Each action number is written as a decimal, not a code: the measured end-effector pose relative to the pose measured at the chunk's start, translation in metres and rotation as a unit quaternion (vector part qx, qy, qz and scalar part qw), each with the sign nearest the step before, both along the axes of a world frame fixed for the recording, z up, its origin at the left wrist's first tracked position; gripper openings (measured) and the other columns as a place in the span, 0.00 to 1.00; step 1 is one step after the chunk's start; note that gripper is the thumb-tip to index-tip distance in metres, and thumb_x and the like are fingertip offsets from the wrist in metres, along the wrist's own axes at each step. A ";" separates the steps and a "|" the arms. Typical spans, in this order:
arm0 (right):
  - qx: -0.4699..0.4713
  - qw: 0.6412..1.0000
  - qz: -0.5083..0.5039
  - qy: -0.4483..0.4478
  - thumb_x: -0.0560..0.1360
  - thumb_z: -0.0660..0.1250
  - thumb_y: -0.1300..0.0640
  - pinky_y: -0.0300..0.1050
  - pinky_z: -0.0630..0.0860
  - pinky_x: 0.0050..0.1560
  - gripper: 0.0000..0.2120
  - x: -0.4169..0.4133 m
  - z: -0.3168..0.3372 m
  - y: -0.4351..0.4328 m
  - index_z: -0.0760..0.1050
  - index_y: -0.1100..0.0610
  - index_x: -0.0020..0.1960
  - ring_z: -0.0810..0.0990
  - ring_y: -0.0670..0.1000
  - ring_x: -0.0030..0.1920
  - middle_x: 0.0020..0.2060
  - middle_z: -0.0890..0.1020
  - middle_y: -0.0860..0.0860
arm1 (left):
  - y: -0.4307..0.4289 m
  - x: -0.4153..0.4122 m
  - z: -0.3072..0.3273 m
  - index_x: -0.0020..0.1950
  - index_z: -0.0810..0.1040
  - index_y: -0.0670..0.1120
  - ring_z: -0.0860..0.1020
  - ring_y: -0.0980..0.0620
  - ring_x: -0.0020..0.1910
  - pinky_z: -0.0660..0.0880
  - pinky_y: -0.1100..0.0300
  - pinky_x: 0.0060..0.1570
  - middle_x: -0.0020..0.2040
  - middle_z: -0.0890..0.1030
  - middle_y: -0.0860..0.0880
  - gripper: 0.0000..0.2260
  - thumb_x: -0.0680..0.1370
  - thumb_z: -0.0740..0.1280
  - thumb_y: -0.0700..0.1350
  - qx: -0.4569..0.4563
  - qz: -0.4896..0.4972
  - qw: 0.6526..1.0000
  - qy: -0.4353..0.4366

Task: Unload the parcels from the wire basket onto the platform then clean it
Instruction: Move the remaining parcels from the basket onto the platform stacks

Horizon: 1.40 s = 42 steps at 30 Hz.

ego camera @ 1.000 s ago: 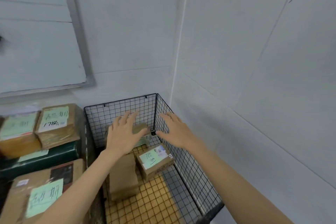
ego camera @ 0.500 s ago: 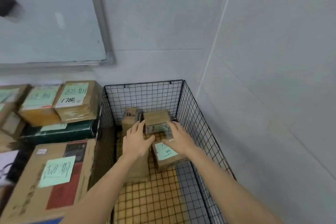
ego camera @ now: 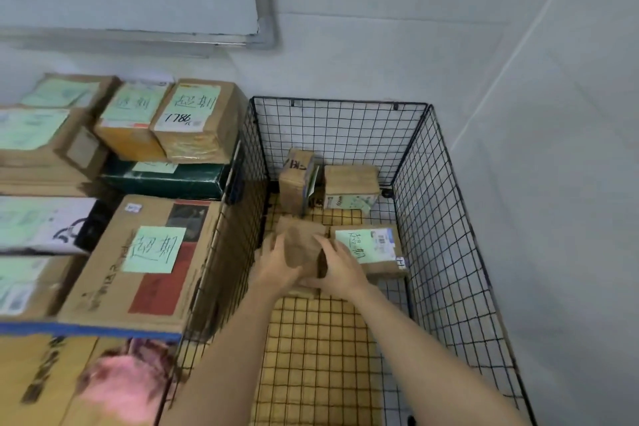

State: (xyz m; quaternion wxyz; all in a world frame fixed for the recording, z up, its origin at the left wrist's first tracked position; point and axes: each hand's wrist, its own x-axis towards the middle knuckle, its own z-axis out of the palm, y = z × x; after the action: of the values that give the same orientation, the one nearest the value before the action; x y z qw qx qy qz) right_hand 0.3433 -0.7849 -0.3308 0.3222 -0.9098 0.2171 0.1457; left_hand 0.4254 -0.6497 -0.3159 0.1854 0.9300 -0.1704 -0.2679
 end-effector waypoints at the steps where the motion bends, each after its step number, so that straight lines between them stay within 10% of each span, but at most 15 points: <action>1: -0.004 1.000 0.008 0.000 0.67 0.74 0.36 0.58 0.63 0.73 0.49 0.001 -0.002 -0.001 0.51 0.44 0.79 0.60 0.58 0.75 0.76 0.62 0.54 | 0.003 -0.001 -0.003 0.79 0.53 0.52 0.60 0.40 0.74 0.68 0.44 0.68 0.78 0.55 0.46 0.38 0.75 0.70 0.51 -0.012 0.009 1.000 0.016; 12: -0.015 0.999 0.048 -0.003 0.66 0.78 0.40 0.53 0.59 0.75 0.54 -0.003 0.007 -0.001 0.50 0.50 0.81 0.60 0.56 0.75 0.76 0.62 0.54 | 0.010 -0.001 -0.003 0.78 0.56 0.53 0.72 0.45 0.62 0.76 0.48 0.60 0.67 0.68 0.44 0.42 0.70 0.73 0.38 -0.091 0.058 0.992 0.072; 29: 0.024 0.985 -0.070 -0.156 0.65 0.81 0.51 0.60 0.65 0.73 0.57 -0.013 0.128 -0.026 0.46 0.47 0.81 0.62 0.52 0.76 0.77 0.61 0.49 | -0.016 0.007 0.116 0.78 0.58 0.46 0.73 0.44 0.66 0.72 0.50 0.65 0.69 0.73 0.44 0.46 0.66 0.80 0.44 -0.246 -0.008 0.969 -0.029; 42: 0.115 0.866 -0.194 -0.447 0.69 0.79 0.54 0.58 0.71 0.69 0.55 -0.008 0.271 -0.026 0.43 0.45 0.80 0.68 0.52 0.71 0.75 0.60 0.47 | -0.028 0.017 0.260 0.80 0.55 0.47 0.72 0.53 0.60 0.73 0.71 0.49 0.68 0.67 0.50 0.44 0.71 0.76 0.38 -0.457 -0.094 0.870 -0.156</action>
State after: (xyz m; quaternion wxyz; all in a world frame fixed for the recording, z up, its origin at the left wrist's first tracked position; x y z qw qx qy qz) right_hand 0.3355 -0.8110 -0.0597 0.5089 -0.7735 0.2036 -0.3182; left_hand 0.4424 -0.6774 -0.0555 0.5351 0.7504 -0.3871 -0.0278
